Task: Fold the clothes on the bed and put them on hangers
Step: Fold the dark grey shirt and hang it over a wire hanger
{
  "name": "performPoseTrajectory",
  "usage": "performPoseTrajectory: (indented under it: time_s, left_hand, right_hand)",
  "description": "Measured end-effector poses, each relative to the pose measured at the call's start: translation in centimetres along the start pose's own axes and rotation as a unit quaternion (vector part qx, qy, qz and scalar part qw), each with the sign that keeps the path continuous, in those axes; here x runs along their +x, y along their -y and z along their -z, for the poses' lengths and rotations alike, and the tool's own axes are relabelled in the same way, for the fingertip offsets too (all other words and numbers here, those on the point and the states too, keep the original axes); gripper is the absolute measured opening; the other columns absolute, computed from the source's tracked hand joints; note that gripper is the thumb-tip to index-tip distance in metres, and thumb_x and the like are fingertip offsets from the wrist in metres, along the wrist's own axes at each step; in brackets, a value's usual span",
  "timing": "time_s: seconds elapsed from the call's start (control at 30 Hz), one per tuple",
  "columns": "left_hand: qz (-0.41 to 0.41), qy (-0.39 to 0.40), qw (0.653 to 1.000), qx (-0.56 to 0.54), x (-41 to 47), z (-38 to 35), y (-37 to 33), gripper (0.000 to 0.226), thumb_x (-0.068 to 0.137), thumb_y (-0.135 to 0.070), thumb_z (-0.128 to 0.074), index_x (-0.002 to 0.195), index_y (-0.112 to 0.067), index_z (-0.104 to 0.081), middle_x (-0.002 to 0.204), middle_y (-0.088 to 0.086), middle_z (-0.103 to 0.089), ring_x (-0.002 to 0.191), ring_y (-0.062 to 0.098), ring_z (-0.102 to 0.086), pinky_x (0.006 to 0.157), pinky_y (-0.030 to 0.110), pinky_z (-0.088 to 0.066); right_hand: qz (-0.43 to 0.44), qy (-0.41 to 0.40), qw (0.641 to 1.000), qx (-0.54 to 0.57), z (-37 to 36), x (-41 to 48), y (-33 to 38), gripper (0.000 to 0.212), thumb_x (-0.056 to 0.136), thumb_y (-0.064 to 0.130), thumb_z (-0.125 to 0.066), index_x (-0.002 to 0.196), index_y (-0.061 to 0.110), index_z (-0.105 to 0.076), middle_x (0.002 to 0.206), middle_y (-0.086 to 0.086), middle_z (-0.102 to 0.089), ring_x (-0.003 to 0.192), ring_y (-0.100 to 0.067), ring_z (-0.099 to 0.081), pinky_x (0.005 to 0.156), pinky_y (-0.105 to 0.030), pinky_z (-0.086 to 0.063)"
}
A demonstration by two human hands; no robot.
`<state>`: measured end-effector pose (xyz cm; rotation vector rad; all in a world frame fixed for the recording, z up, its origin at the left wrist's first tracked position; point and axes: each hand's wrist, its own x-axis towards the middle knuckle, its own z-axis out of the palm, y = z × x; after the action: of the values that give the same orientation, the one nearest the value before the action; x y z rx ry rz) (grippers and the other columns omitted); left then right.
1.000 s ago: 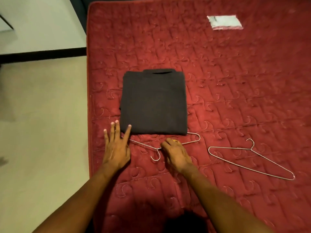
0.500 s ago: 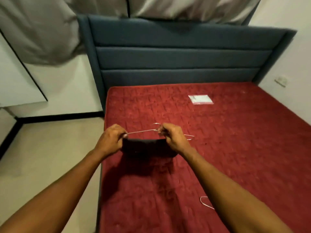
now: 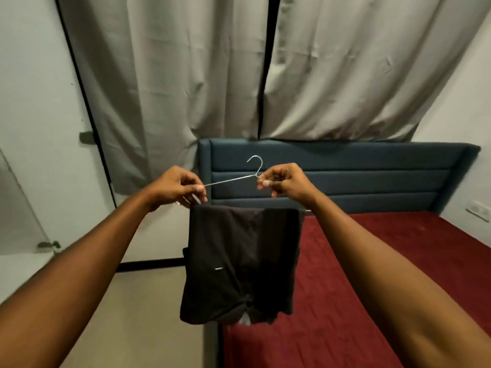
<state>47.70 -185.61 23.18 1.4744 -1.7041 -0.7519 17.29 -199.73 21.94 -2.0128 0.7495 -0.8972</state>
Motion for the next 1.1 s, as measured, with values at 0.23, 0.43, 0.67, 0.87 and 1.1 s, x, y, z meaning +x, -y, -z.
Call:
performPoseTrajectory:
  time_s: [0.23, 0.43, 0.67, 0.87, 1.1]
  left_hand:
    - [0.018, -0.004, 1.0, 0.009, 0.9, 14.5, 0.3, 0.023, 0.089, -0.018, -0.075, 0.11, -0.009, -0.076, 0.1, 0.009, -0.078, 0.092, 0.019, -0.073, 0.074, 0.026, -0.055]
    - [0.022, -0.108, 0.986, 0.129, 1.4, 23.6, 0.1, 0.018, 0.092, -0.029, -0.074, 0.105, -0.018, -0.077, 0.092, -0.002, -0.078, 0.091, 0.015, -0.074, 0.093, 0.039, -0.057]
    - [-0.026, -0.284, 0.914, 0.289, 3.2, 32.8, -2.2, 0.012, 0.095, -0.024, -0.069, 0.087, -0.019, -0.076, 0.067, -0.006, -0.073, 0.063, 0.006, -0.07, 0.073, 0.037, -0.061]
    - [0.013, -0.353, 0.893, 0.278, 2.8, 43.8, -1.5, 0.016, 0.096, -0.013, -0.068, 0.084, -0.015, -0.077, 0.06, 0.005, -0.069, 0.055, 0.022, -0.07, 0.06, 0.031, -0.059]
    - [0.065, -0.404, 0.873, 0.264, -1.0, 57.8, -1.9, 0.02, 0.099, -0.006, -0.064, 0.082, -0.002, -0.075, 0.055, 0.012, -0.059, 0.049, 0.024, -0.06, 0.051, 0.03, -0.051]
  right_hand:
    - [0.027, 0.068, 0.997, 0.013, -4.9, 12.7, 8.6, 0.006, 0.091, -0.001, -0.072, 0.094, 0.004, -0.074, 0.087, -0.017, -0.076, 0.062, -0.009, -0.066, 0.054, -0.021, -0.053]
    - [0.105, 0.093, 0.99, 0.001, -10.4, 22.3, 15.6, 0.011, 0.089, -0.007, -0.071, 0.099, -0.01, -0.072, 0.095, -0.024, -0.076, 0.063, -0.019, -0.066, 0.061, -0.028, -0.058]
    - [0.19, 0.106, 0.976, 0.02, -19.2, 33.7, 23.1, 0.008, 0.09, -0.007, -0.071, 0.097, -0.007, -0.073, 0.089, -0.021, -0.077, 0.053, -0.012, -0.066, 0.058, -0.027, -0.058]
    - [0.233, 0.155, 0.956, 0.089, -25.8, 43.9, 27.8, 0.023, 0.084, 0.009, -0.083, 0.095, -0.009, -0.073, 0.071, -0.006, -0.076, 0.058, -0.021, -0.067, 0.054, -0.026, -0.057]
    - [0.29, 0.273, 0.904, 0.156, -32.9, 55.6, 33.3, 0.024, 0.084, 0.021, -0.084, 0.089, 0.0, -0.075, 0.075, -0.019, -0.073, 0.061, -0.021, -0.064, 0.057, -0.026, -0.054]
